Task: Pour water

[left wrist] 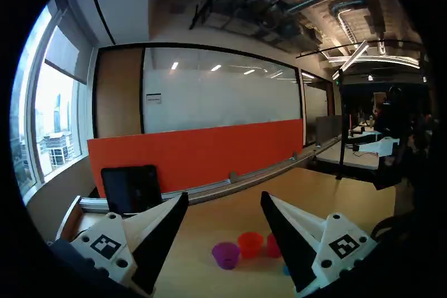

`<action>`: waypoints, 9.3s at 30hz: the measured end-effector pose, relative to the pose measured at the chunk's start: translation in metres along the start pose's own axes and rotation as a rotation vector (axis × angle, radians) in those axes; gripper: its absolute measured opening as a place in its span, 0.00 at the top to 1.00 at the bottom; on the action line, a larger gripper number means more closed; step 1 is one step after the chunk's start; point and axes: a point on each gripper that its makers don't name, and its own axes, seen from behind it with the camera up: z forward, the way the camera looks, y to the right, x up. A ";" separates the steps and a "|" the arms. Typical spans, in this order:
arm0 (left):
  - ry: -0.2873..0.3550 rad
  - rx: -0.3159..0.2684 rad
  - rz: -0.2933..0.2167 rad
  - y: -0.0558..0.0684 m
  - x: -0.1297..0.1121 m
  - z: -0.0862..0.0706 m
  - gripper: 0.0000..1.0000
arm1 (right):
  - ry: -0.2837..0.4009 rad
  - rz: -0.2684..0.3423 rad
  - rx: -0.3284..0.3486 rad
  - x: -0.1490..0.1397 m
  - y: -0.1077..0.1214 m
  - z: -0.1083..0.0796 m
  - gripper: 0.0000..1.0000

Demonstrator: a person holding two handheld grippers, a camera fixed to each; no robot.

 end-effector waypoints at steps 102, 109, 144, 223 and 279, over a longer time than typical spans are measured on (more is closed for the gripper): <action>-0.504 -0.620 0.123 0.194 -0.283 0.058 0.04 | -0.548 -0.165 0.529 -0.286 -0.077 0.045 0.00; -0.507 -0.627 0.125 0.199 -0.283 0.062 0.04 | -0.547 -0.164 0.530 -0.287 -0.078 0.046 0.00; -0.473 -0.577 0.104 0.187 -0.261 0.057 0.15 | -0.502 -0.152 0.510 -0.266 -0.086 0.047 0.08; 0.033 -0.256 0.231 0.101 -0.057 0.037 0.16 | -0.009 -0.028 0.428 -0.101 -0.143 0.086 0.09; 0.140 -0.118 0.839 0.102 0.018 0.042 0.15 | -0.012 -0.059 0.522 -0.116 -0.194 0.100 0.09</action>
